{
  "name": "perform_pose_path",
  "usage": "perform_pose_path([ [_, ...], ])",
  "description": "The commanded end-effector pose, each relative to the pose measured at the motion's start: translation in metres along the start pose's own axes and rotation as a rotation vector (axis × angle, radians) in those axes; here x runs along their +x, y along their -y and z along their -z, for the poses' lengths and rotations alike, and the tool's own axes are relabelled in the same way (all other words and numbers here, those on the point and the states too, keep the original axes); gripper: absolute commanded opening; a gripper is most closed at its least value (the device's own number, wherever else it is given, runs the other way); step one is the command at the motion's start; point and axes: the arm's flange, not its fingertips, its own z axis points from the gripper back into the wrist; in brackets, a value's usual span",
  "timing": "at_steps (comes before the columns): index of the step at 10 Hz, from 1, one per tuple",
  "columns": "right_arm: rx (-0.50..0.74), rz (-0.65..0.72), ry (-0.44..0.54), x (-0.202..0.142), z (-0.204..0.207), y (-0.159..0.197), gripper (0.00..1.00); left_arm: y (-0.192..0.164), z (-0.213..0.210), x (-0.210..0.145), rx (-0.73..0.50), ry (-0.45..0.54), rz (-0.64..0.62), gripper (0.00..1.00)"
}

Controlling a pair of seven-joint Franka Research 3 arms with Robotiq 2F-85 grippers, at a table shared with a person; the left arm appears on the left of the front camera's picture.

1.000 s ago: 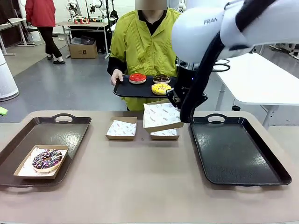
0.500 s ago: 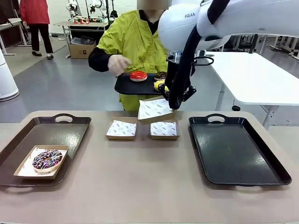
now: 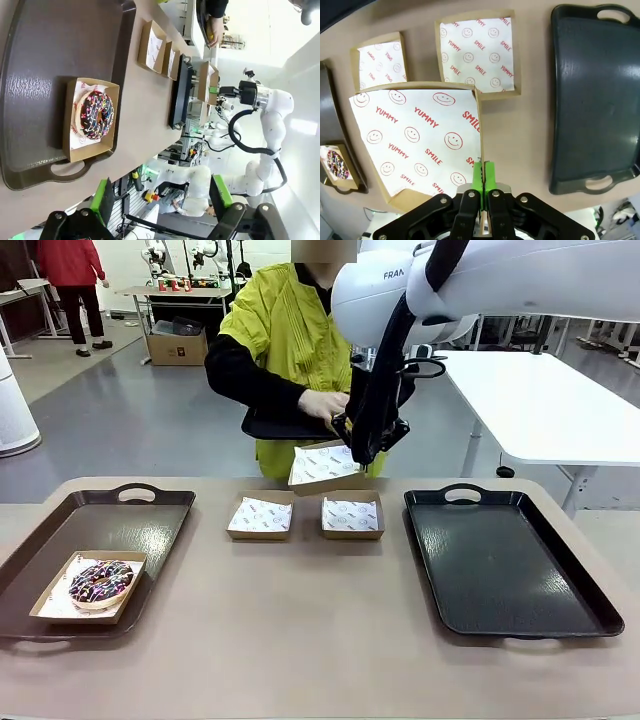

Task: Individually package the donuts and arrange them on the tray.
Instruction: Place the picked Paper togo box on the Handle tray while simultaneously picking up another Paper togo box from the table with the other hand.

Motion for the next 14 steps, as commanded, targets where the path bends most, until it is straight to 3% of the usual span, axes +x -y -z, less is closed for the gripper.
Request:
perform_pose_path([
  [1, -0.011, 0.007, 0.029, 0.0070, 0.0005, -0.0007, 0.00, 0.0003, -0.0008, 0.0000, 0.000, 0.004, 0.002, 1.00],
  [14, 0.001, 0.006, 0.001, 0.0024, 0.0005, 0.0025, 0.00, 0.0003, -0.0008, 0.0000, 0.000, 0.004, 0.002, 1.00],
])
